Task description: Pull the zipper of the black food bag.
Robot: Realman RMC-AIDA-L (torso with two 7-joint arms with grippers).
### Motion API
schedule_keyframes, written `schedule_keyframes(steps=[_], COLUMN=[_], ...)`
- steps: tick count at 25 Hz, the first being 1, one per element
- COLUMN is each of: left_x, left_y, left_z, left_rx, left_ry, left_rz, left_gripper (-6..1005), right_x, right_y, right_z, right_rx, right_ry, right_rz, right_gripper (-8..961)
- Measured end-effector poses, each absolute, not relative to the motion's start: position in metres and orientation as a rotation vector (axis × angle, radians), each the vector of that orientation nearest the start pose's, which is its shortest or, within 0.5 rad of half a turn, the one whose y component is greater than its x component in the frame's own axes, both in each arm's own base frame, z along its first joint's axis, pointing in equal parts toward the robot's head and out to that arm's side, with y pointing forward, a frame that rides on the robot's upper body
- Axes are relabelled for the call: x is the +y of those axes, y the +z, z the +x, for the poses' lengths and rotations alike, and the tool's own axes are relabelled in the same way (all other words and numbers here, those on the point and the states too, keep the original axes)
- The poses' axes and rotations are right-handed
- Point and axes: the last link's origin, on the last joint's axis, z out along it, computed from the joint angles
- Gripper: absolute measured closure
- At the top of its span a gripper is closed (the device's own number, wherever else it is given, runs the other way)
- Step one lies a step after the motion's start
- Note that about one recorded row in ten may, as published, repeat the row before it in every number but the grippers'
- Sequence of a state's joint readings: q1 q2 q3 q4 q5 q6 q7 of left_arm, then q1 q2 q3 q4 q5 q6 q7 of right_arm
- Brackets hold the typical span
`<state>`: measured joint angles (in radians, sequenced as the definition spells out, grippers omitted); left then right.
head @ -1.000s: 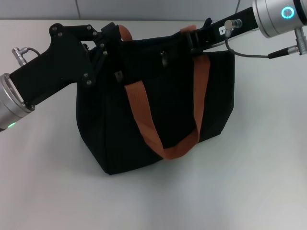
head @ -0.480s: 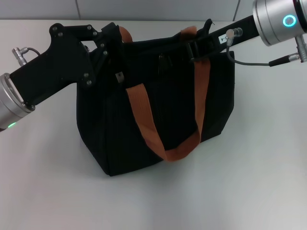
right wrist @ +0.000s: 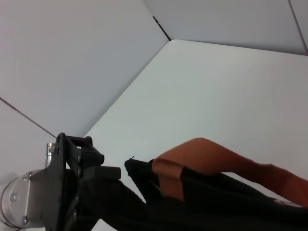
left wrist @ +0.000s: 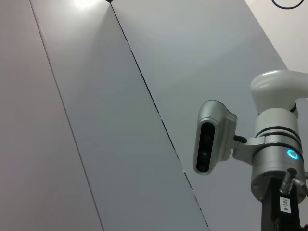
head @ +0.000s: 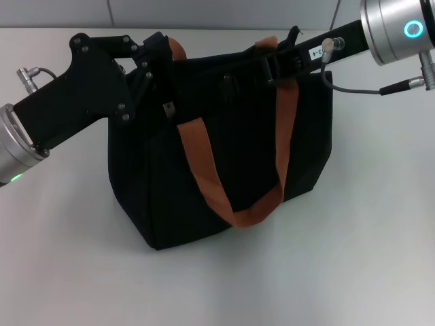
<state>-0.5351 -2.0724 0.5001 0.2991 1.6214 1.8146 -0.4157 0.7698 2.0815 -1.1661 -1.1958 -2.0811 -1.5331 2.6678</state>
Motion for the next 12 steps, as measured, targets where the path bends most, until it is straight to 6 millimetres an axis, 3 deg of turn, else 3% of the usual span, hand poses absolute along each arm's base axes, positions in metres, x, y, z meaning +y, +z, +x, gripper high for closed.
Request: schedule_keyframes(steps=[12], left_x=[0.307], left_y=[0.011], left_z=[-0.234], left_rx=[0.305], left_ry=[-1.162], left_rz=[-2.168], left_gripper=[924], right_x=[0.383], right_y=[-0.006], right_z=[0.088], right_rx=[1.243], right_ry=[0.290], right_rz=[-2.775], right_gripper=[796])
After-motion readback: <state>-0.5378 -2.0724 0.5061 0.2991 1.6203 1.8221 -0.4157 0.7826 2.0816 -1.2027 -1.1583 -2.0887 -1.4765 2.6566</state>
